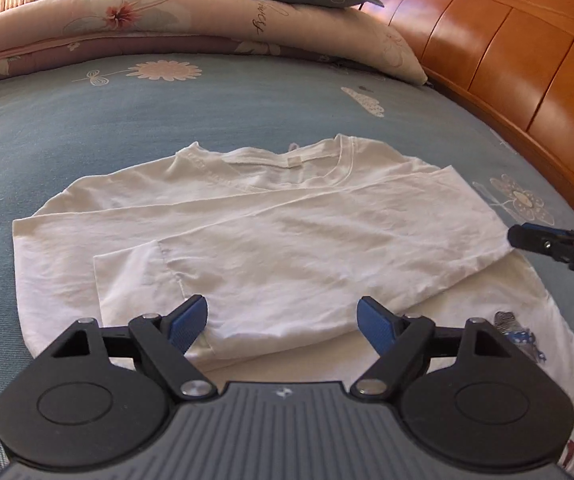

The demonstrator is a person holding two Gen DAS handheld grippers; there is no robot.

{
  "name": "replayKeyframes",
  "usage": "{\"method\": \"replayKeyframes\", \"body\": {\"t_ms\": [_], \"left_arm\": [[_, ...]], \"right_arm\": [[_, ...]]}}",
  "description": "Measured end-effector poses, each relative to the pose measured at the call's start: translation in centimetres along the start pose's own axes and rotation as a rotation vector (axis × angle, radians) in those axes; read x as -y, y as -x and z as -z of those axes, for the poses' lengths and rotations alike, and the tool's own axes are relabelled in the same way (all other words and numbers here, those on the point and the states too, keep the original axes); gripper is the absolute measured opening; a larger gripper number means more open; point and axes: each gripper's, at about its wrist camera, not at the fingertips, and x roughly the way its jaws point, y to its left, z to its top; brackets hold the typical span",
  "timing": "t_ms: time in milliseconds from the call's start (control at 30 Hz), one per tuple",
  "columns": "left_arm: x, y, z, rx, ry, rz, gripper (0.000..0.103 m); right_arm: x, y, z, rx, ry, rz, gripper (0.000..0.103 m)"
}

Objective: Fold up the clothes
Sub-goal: 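Move the open left tool to the shirt hem, then close the left tool on the shirt hem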

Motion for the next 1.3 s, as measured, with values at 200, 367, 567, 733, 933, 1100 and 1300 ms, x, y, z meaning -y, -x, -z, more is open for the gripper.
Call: {"method": "replayKeyframes", "body": {"t_ms": [200,367,567,733,933,1100,1300], "left_arm": [[-3.2,1.6,-1.5,0.037,0.045,-0.145,0.08],[-6.3,2.5,-3.1,0.037,0.104,-0.116,0.078],[-7.3,0.2,-3.3,0.017,0.062,-0.078,0.052],[-5.1,-0.3,-4.2,0.047,-0.223,0.002,0.052],[-4.6,-2.9,-4.5,-0.066,-0.311,0.037,0.052],[-4.6,-2.7,-4.2,-0.081,-0.309,0.081,0.031],[-3.9,-1.9,-4.3,-0.059,-0.307,0.072,0.012]], "right_arm": [[2.4,0.4,0.7,0.025,-0.057,-0.002,0.07],[2.9,-0.1,1.2,0.012,-0.084,-0.007,0.07],[1.9,-0.6,1.6,0.014,-0.044,-0.019,0.07],[2.1,-0.6,1.6,0.02,-0.037,-0.026,0.07],[2.5,-0.6,1.6,0.015,-0.044,-0.021,0.07],[2.5,-0.4,1.5,0.021,-0.045,-0.022,0.07],[2.7,-0.4,1.5,0.031,-0.05,-0.022,0.07]]}}
